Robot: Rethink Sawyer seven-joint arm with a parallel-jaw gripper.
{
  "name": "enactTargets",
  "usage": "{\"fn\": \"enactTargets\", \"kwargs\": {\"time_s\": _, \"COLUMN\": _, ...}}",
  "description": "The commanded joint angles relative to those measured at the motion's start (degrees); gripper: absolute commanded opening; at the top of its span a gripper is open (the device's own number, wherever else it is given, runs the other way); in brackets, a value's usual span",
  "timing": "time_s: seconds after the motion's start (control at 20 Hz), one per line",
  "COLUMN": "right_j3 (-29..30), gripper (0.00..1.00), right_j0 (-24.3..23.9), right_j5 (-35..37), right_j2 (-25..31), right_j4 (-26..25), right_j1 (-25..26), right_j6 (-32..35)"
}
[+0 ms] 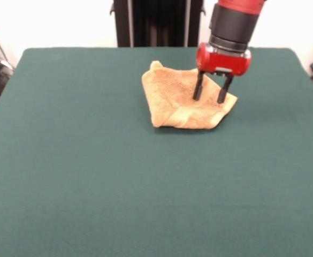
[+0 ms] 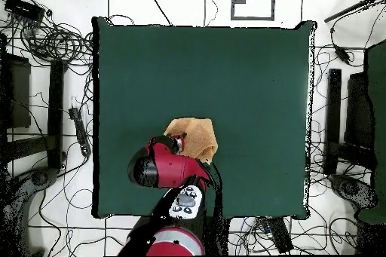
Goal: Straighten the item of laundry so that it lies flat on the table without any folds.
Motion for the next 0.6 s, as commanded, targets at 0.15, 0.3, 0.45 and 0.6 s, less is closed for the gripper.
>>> {"fn": "enactTargets", "kwargs": {"time_s": 0.15, "right_j3": -3.9, "gripper": 1.0, "right_j0": -2.8, "right_j5": 1.7, "right_j2": 7.2, "right_j4": 2.0, "right_j1": 8.7, "right_j6": 10.2}}
{"fn": "enactTargets", "kwargs": {"time_s": 0.3, "right_j3": -2.9, "gripper": 1.0, "right_j0": -1.8, "right_j5": 1.7, "right_j2": 6.8, "right_j4": 1.9, "right_j1": 8.4, "right_j6": 10.7}}
{"fn": "enactTargets", "kwargs": {"time_s": 0.45, "right_j3": 2.0, "gripper": 1.0, "right_j0": -0.6, "right_j5": 6.1, "right_j2": 7.4, "right_j4": 1.2, "right_j1": 3.1, "right_j6": 10.7}}
{"fn": "enactTargets", "kwargs": {"time_s": 0.6, "right_j3": 5.8, "gripper": 1.0, "right_j0": 0.3, "right_j5": 9.9, "right_j2": 7.6, "right_j4": 0.2, "right_j1": -2.4, "right_j6": 9.9}}
